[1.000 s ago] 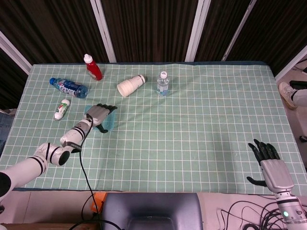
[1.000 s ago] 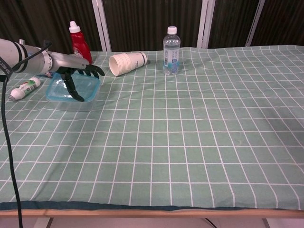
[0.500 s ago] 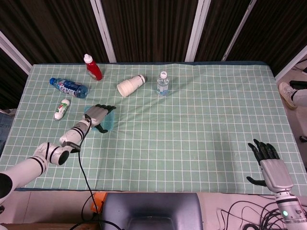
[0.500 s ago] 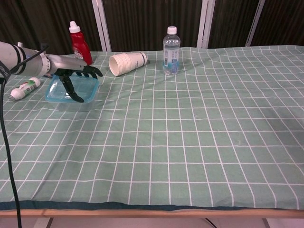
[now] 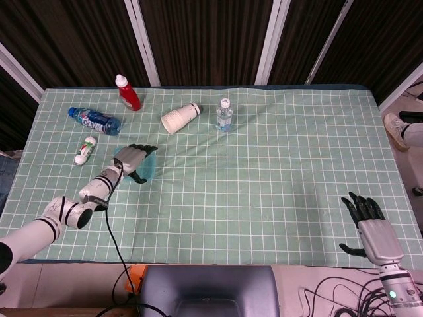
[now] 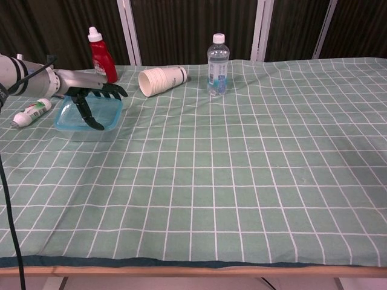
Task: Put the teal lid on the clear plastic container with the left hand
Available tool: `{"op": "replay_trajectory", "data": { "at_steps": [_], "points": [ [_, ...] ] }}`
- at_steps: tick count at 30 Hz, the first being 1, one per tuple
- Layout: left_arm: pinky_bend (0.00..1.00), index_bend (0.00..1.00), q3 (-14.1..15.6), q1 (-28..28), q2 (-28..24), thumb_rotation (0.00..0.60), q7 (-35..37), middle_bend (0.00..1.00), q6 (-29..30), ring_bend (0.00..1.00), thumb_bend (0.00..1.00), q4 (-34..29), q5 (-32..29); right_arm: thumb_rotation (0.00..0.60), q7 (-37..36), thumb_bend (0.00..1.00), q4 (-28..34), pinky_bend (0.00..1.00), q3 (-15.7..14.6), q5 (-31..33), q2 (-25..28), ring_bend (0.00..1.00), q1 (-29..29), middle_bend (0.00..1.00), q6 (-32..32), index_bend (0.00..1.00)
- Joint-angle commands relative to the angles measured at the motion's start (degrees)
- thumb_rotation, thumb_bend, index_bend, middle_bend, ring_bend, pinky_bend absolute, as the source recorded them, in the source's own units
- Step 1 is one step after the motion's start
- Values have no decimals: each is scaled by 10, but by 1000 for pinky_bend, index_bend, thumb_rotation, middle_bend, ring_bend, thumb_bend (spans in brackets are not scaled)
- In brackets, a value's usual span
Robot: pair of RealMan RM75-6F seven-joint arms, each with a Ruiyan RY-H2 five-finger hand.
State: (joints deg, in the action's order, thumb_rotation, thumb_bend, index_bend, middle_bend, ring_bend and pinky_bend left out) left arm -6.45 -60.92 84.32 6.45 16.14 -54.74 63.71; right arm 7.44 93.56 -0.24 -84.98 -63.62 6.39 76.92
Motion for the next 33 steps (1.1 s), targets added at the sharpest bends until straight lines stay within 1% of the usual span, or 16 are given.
{"op": "replay_trajectory", "data": {
  "at_steps": [1, 2, 4, 10, 16, 27, 33],
  "points": [
    [91, 0, -2, 1, -3, 600, 4, 162, -1, 30, 270, -3, 4, 600, 0, 62, 0, 0, 0, 0, 0, 0, 0, 0, 0, 0],
    [69, 0, -3, 2, -4, 600, 6, 123, -1, 7, 268, -4, 6, 600, 0, 62, 0, 0, 0, 0, 0, 0, 0, 0, 0, 0],
    [49, 0, -3, 1, -5, 600, 7, 71, -4, 0, 263, -4, 6, 600, -1, 62, 1, 0, 0, -1, 1, 0, 0, 0, 1, 0],
    [5, 0, -2, -1, -4, 600, 10, 4, -14, 0, 258, 1, 3, 600, -2, 62, 0, 0, 0, -1, 1, 0, -1, 0, 1, 0],
    [0, 0, -5, 0, -8, 600, 12, 0, -7, 0, 258, -6, 5, 600, -4, 62, 1, 0, 0, -1, 2, 0, -1, 0, 2, 0],
    [0, 0, -18, 6, -30, 600, 16, 0, 25, 0, 257, -45, 11, 600, -6, 62, 1, 0, -1, -4, 3, 0, -2, 0, 5, 0],
    [0, 0, -18, 8, -40, 600, 14, 0, 32, 0, 255, -60, 11, 600, -6, 62, 1, 0, -2, -7, 3, 0, -3, 0, 8, 0]
  ]
}}
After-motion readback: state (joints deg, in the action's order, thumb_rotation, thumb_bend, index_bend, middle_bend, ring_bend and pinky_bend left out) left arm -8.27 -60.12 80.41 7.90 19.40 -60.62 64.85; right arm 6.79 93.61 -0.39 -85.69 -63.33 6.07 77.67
